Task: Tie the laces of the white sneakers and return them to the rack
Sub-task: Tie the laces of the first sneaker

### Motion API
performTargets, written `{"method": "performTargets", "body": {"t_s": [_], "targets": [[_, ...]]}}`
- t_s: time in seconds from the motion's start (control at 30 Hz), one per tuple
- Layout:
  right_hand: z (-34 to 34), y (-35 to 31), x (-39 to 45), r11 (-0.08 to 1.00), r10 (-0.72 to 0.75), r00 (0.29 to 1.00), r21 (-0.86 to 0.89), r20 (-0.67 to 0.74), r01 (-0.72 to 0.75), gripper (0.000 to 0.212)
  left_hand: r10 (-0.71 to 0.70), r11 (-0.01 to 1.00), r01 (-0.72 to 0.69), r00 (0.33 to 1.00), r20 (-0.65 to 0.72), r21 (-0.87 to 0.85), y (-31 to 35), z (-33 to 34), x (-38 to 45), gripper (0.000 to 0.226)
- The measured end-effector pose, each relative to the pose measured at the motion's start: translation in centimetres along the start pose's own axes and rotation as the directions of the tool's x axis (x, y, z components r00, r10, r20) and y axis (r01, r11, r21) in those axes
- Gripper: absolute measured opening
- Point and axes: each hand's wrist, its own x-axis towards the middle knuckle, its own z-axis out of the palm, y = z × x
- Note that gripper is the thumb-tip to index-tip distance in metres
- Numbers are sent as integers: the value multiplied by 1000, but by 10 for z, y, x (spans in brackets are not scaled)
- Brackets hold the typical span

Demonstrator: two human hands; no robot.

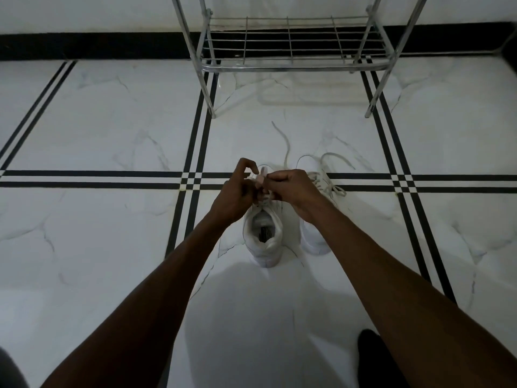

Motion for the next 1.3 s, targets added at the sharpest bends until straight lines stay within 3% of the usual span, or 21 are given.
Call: {"method": "performTargets", "body": {"t_s": [0.1, 0.2, 0.27, 0.33, 0.43, 0.47, 0.53, 0.7, 0.83, 0.97, 1.07, 1.17, 1.3], "targets": [[2, 4, 5, 992, 94, 990, 98, -102, -84, 25, -81, 986, 79, 997, -5, -149, 3, 0, -1, 30], [0, 4, 4, 993, 65, 997, 100, -45, -60, 21, -184, 941, 181, 983, 15, -286, -3, -5, -4, 38], [-5, -1, 1, 997, -41, 999, -71, 16, 42, 19, -265, 907, 255, 964, 16, -335, -7, -9, -4, 45], [-10, -8, 0, 927, -127, 989, -345, 81, 147, 17, -325, 878, 306, 946, 12, -367, -8, -10, -3, 51], [-12, -15, 0, 644, -225, 961, -716, 159, 270, 14, -342, 878, 322, 940, 5, -354, -4, -9, -2, 43], [-10, -16, -1, 568, -281, 942, -759, 185, 319, 13, -344, 885, 324, 939, -2, -334, -3, -7, -3, 38], [-5, -17, -2, 515, -364, 912, -775, 189, 366, 13, -351, 895, 327, 936, -25, -304, -2, -6, -3, 33], [7, -9, -4, 576, -419, 908, -768, 16, 279, 11, -296, 909, 287, 955, 16, -301, -2, -7, -5, 46], [9, -7, -3, 757, -400, 901, -615, -167, 222, 5, -253, 947, 259, 966, 57, -189, 1, -7, -2, 54], [-2, -9, -5, 841, -308, 934, -511, -178, 180, 6, -151, 980, 164, 981, -118, 113, 1, -10, 2, 23], [-18, -5, -7, 763, -305, 933, -635, -193, 118, 10, -128, 937, 194, 964, -232, 290, -4, -16, -4, 11], [-34, 5, -12, 627, -306, 931, -778, -201, 38, 1, -211, 874, 300, 943, -258, 383, -9, -28, -20, 12], [-45, 19, -15, 487, -243, 967, -871, -72, 58, 10, -246, 825, 379, 909, -337, 419, -16, -36, -46, 12]]}}
